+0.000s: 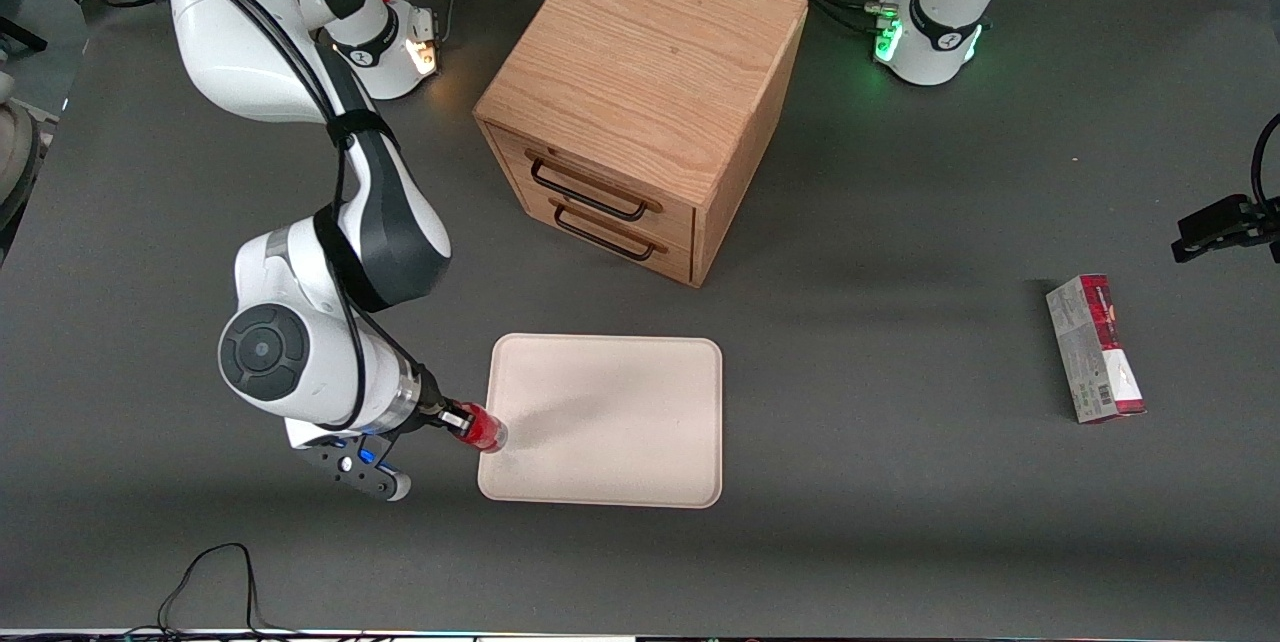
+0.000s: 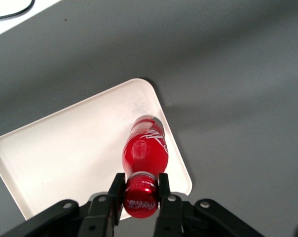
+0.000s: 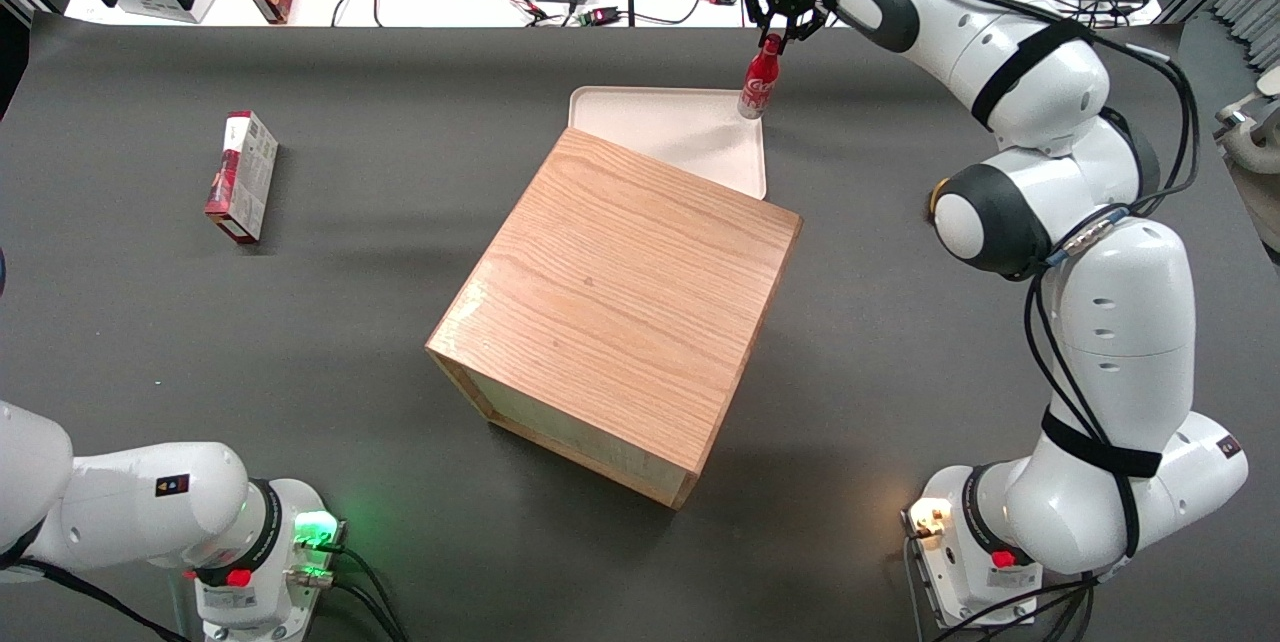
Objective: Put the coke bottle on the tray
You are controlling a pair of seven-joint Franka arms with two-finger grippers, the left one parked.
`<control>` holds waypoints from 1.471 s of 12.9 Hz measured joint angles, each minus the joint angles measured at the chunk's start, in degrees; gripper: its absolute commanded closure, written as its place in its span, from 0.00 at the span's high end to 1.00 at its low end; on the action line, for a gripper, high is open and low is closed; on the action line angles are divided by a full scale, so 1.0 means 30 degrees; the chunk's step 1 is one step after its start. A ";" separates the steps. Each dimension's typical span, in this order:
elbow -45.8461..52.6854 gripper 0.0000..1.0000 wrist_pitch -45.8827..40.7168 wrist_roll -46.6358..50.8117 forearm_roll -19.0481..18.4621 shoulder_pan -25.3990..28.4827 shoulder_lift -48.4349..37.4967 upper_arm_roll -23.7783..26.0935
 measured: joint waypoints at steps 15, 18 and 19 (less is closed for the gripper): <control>0.0023 0.04 0.1671 0.4537 0.0000 0.0203 0.1695 0.0029; 0.0026 1.00 0.1811 0.4728 0.0000 0.0242 0.1709 0.0030; 0.0038 1.00 0.1847 0.4730 0.0000 0.0259 0.1707 0.0031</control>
